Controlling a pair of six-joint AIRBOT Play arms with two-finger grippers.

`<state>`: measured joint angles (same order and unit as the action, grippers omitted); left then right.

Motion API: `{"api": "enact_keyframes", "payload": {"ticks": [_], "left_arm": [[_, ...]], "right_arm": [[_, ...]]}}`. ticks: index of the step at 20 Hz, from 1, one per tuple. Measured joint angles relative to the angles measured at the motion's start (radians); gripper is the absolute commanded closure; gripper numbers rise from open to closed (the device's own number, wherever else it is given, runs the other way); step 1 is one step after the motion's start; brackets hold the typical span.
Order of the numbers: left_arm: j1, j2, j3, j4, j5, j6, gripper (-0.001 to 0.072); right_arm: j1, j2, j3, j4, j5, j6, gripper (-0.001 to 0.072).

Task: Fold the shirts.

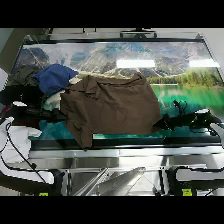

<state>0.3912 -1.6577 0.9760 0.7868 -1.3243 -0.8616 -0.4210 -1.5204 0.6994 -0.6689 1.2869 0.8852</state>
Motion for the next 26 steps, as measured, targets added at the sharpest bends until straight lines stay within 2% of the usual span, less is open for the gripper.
{"api": "enact_keyframes", "payload": {"ticks": [1,7,11,14,19,22,26], "left_arm": [[0.0,0.0,-0.009,-0.001,0.001,0.005,0.0685],[0.001,0.0,-0.025,-0.013,-0.011,0.029,0.0688],[0.001,0.016,0.031,-0.122,-0.143,0.032,0.0691],[0.0,0.091,0.105,-0.316,-0.28,0.028,0.0692],[0.006,0.35,0.301,-0.861,-0.455,0.037,0.0691],[0.048,0.512,0.464,-1.096,-0.484,0.045,0.0689],[0.18,0.67,0.606,-1.221,-0.475,0.048,0.0688]], "right_arm": [[0.0,0.0,0.0,0.0,0.0,0.0,0.0694],[0.0,0.002,0.002,0.001,0.003,0.0,0.0694],[0.0,0.052,0.041,0.064,0.075,-0.015,0.0695],[-0.002,0.153,0.137,0.155,0.164,-0.023,0.0694],[-0.07,0.442,0.438,0.433,0.221,-0.034,0.0694],[-0.143,0.628,0.621,0.517,0.118,-0.035,0.0693],[-0.228,0.835,0.737,0.548,-0.083,-0.06,0.0694]]}}
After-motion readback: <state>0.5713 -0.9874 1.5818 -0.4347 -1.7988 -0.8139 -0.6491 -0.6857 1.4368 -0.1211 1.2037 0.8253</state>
